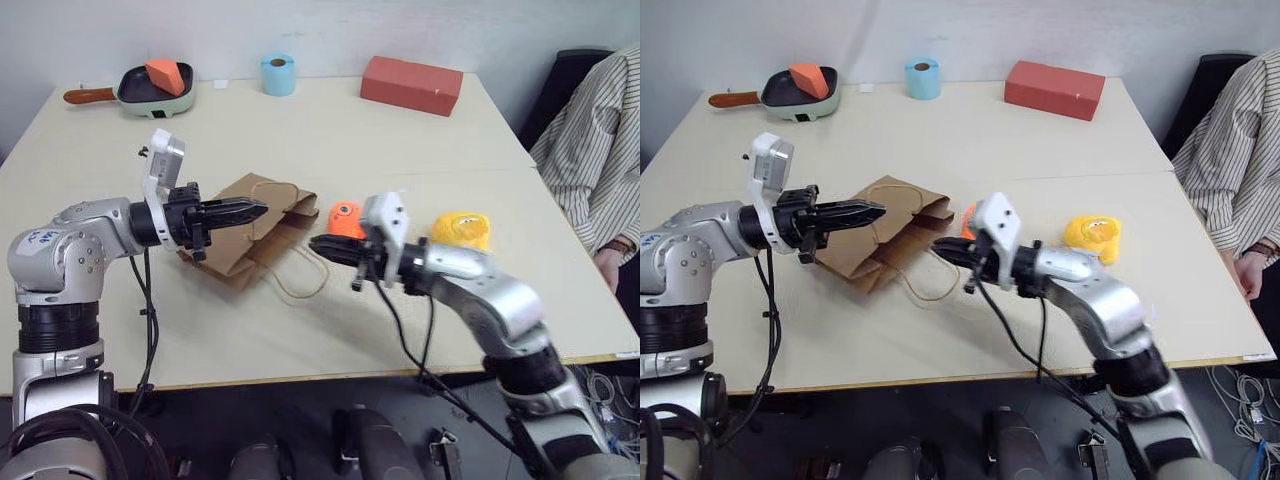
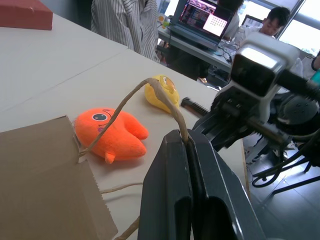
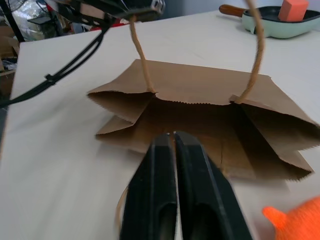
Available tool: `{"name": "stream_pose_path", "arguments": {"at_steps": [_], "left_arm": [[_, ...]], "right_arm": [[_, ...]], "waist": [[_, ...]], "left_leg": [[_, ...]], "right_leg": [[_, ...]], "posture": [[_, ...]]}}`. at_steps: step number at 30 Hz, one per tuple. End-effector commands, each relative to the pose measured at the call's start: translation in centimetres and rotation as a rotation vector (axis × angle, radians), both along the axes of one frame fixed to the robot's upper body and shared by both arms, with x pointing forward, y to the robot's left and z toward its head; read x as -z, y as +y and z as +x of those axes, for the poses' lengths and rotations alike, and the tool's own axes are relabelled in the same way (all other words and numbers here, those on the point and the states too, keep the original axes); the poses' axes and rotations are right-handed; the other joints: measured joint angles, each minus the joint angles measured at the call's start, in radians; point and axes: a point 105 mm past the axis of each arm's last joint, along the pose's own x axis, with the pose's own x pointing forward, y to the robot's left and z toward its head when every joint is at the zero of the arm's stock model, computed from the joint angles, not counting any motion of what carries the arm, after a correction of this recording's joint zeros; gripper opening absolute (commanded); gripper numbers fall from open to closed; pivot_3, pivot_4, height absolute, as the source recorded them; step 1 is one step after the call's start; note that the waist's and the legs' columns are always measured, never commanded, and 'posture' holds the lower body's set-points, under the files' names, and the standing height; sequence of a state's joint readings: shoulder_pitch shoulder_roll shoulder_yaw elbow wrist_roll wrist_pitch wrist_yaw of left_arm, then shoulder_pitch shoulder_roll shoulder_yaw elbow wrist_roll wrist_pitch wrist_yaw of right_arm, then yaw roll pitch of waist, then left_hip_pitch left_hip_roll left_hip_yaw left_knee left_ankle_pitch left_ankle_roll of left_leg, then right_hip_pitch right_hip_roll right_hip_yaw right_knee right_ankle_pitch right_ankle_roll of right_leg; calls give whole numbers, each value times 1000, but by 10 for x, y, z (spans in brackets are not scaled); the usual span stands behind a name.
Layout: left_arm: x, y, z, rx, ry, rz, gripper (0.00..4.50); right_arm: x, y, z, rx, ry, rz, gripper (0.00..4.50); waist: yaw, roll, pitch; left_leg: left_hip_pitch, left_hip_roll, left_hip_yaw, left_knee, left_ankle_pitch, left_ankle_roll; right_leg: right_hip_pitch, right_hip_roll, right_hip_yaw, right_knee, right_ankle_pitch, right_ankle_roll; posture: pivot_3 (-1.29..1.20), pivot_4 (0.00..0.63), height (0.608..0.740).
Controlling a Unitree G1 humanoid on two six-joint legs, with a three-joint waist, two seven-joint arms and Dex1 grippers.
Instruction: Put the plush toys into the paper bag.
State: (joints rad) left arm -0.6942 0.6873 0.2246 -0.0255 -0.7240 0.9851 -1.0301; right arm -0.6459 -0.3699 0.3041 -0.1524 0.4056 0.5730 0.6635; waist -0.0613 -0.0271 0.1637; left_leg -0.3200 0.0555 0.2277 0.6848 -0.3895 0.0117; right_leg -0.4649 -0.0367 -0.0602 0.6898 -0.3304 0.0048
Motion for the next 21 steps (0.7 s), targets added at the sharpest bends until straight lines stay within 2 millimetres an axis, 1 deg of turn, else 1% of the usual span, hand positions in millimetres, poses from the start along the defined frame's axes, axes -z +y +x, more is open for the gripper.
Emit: {"name": "stream_pose_path", "arguments": {"at_steps": [1,4,7,11,13,16,18,21], "left_arm": [[-20,-3,-9,4,-54,-48,0],[-26,-8,-14,15,-49,-86,0],[-31,-10,-15,11,-42,-125,0],[-29,-12,-19,20,-35,-116,0],[-28,-12,-19,15,-32,-118,0],[-27,-10,-18,4,-36,-119,0],[-35,-5,-17,-14,-50,-146,0],[-45,-1,-15,-32,-64,-178,0]], "right_arm": [[6,14,13,15,-46,-28,43],[14,29,24,30,-38,-45,43],[22,39,32,38,-46,-79,43],[25,51,42,46,-41,-96,43],[30,54,48,55,-29,-123,43],[46,57,51,22,-41,-224,43],[61,56,47,-31,-52,-317,43],[71,55,45,-67,-63,-370,43]], "waist": [[0,0,0],[-2,0,0],[-9,0,0],[-26,0,0],[-31,0,0],[-39,0,0],[-43,0,0],[-51,0,0]], "left_leg": [[0,0,0,0,0,0],[0,0,0,0,0,0],[0,0,-1,0,0,0],[0,0,-1,0,1,-1],[0,0,-1,0,1,-2],[0,0,-2,0,2,-3],[0,0,-2,0,2,-3],[0,0,-2,0,2,-3]], "right_leg": [[0,0,0,0,0,0],[0,0,0,0,0,0],[0,0,-1,1,0,0],[0,0,-1,2,0,0],[0,0,-1,2,0,0],[0,0,-1,3,0,-1],[0,0,-1,3,-1,-1],[0,0,-1,3,-1,-1]], "posture": [[0,150,740],[0,150,740],[0,150,740],[0,150,740],[0,150,740],[0,150,740],[0,150,740],[0,150,740]]}}
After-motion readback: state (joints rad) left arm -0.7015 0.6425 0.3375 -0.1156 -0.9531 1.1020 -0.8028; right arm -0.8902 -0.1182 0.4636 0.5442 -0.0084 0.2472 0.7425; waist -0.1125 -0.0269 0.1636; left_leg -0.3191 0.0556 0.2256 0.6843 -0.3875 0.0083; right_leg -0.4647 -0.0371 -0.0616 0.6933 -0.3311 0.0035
